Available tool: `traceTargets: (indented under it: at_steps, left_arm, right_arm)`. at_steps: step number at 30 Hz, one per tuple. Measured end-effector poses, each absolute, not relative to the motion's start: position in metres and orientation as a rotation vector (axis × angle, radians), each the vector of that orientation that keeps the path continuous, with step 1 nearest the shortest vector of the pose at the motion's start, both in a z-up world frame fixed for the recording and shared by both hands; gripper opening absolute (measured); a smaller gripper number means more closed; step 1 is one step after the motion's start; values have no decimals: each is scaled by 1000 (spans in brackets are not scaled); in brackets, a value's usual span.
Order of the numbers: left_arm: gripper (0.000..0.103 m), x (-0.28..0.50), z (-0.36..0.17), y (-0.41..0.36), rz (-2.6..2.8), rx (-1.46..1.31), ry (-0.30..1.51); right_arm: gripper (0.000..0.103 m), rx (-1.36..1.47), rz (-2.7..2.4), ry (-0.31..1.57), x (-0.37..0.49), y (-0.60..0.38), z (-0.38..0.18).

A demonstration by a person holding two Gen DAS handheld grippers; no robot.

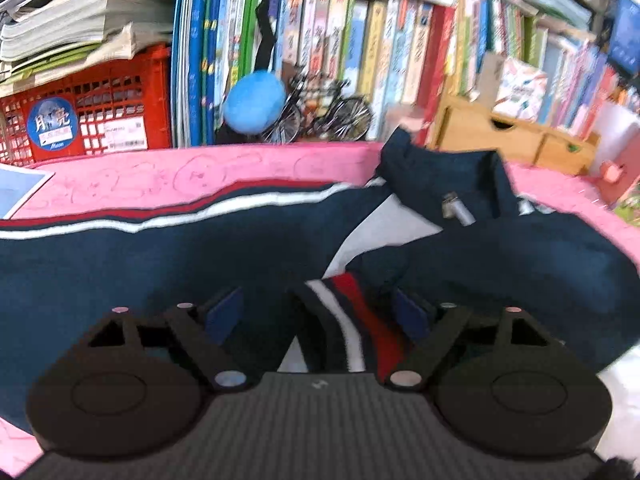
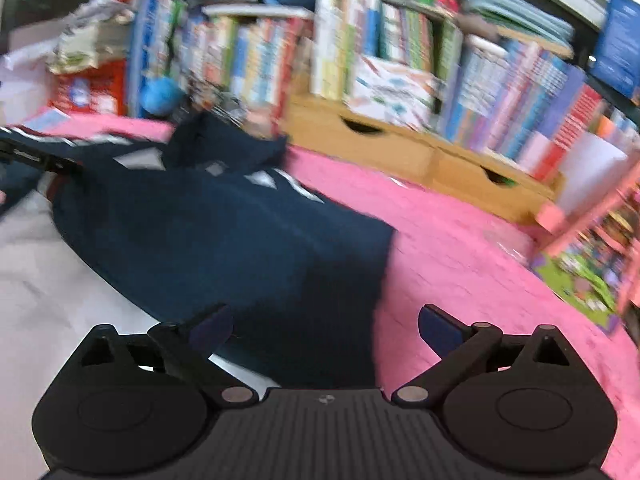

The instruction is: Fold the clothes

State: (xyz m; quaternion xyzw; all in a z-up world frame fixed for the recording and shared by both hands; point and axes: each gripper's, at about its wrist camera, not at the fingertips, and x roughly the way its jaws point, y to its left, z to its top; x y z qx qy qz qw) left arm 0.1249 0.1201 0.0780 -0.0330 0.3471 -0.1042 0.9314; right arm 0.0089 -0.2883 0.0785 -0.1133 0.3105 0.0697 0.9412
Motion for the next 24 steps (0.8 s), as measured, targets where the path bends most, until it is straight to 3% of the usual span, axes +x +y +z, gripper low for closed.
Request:
traceTargets:
  at_steps: [2,7,9,11,16,24]
  left_arm:
    - [101,117,90,131,-221,-74,692]
    - [101,96,96,164,-121,-31,651]
    - [101,89,89,183,-63,-44,665]
    - [101,86,82,202,7,-68,679]
    - [101,75,72,252,181,-169,658]
    - [101,74,62,331,430,-286,662]
  right_arm:
    - [102,-221,197,610,17,-268,84]
    - [101,-215,339,569,39,-201,87]
    - [97,-202,404,562,50,-173,85]
    - [80,-181,455,577,66,-146,80]
    - [57,-113,558,630,107,-85,62]
    - [53,-117,588,712,138,-37,31]
